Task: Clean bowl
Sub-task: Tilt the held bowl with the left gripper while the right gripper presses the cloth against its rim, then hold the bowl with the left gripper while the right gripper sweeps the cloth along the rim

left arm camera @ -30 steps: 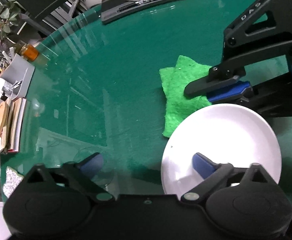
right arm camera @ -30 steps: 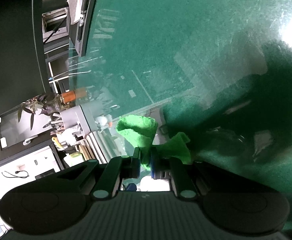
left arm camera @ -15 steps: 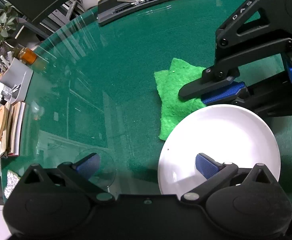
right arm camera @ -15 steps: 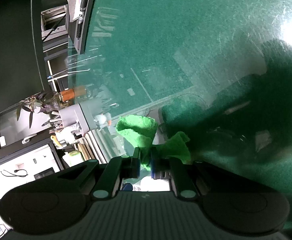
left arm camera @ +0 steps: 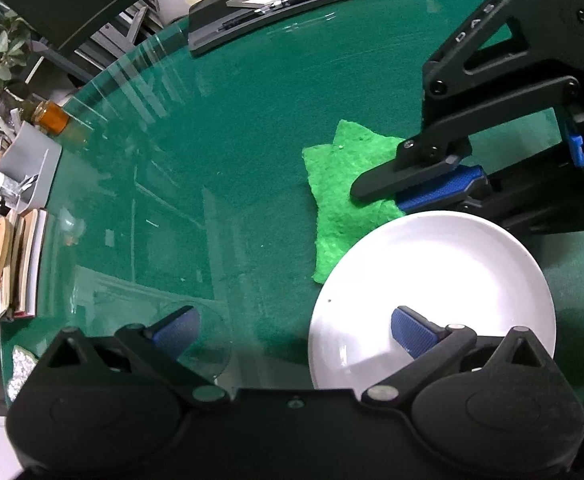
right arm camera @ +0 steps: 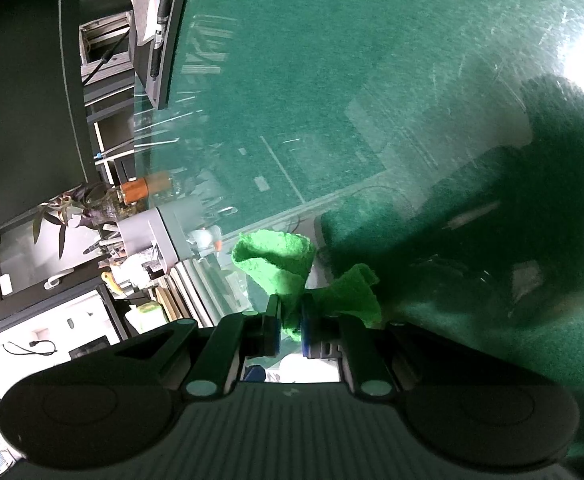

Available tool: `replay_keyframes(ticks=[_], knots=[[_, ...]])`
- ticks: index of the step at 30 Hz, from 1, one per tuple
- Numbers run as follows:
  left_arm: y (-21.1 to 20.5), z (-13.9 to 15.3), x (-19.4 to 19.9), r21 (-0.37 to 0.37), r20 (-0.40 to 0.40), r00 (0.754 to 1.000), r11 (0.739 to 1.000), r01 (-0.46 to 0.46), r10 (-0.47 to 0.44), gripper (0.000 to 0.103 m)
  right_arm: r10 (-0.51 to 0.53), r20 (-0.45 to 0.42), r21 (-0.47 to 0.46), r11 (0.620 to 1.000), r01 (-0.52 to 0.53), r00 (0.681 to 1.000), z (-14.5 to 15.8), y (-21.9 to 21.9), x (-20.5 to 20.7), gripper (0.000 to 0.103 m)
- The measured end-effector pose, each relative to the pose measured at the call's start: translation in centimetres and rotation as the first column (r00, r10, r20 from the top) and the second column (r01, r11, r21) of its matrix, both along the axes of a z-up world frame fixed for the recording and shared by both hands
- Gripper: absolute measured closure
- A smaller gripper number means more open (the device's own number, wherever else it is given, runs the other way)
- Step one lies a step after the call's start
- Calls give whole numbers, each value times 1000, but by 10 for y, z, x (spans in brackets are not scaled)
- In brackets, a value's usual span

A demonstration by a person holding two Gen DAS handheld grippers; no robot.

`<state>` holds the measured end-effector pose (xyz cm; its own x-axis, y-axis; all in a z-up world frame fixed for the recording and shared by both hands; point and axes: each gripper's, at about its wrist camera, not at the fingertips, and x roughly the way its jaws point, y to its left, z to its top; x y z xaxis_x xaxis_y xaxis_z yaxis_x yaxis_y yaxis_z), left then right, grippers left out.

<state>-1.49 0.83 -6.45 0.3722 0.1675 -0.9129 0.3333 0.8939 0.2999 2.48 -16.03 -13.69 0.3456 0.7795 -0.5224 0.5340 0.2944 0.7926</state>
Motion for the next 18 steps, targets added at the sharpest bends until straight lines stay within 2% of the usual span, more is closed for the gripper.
replay_keyframes(ticks=[2, 4, 8, 10, 11, 12, 13, 14, 15, 18], knots=[[-3, 2, 0, 17, 3, 1000, 1000, 21, -21, 1, 0, 0, -1, 1000, 0, 1000, 0, 0, 0, 92], [-3, 3, 2, 4, -15, 999, 999, 33, -32, 0, 2, 1, -4, 1000, -2, 1000, 1, 0, 1, 92], [5, 6, 10, -84, -75, 997, 996, -19, 12, 2, 2, 4, -5, 1000, -2, 1000, 1, -1, 1, 92], [11, 15, 9, -105, -39, 999, 994, -42, 38, 13, 3, 5, -7, 1000, -3, 1000, 2, -1, 1, 92], [12, 18, 8, -109, -27, 999, 993, -37, 34, 28, 3, 6, -8, 1000, -3, 1000, 2, -1, 1, 92], [13, 21, 7, -112, -19, 999, 993, -30, 28, 49, 1, 8, -8, 1000, -1, 1000, 2, -2, 1, 92], [14, 21, 6, -137, -32, 999, 991, -13, 9, 57, -1, 9, -9, 1000, 1, 1000, 3, -3, 0, 92], [15, 22, 4, -175, -45, 999, 984, -5, -3, 71, -3, 11, -10, 1000, 4, 1000, 3, -4, 0, 92], [15, 23, 3, -189, -47, 999, 982, 0, -9, 74, -6, 14, -11, 1000, 6, 1000, 4, -5, 0, 92], [11, 26, -2, -168, -6, 996, 982, 85, -87, 75, -17, 28, -11, 1000, 17, 999, 8, -14, -5, 92]])
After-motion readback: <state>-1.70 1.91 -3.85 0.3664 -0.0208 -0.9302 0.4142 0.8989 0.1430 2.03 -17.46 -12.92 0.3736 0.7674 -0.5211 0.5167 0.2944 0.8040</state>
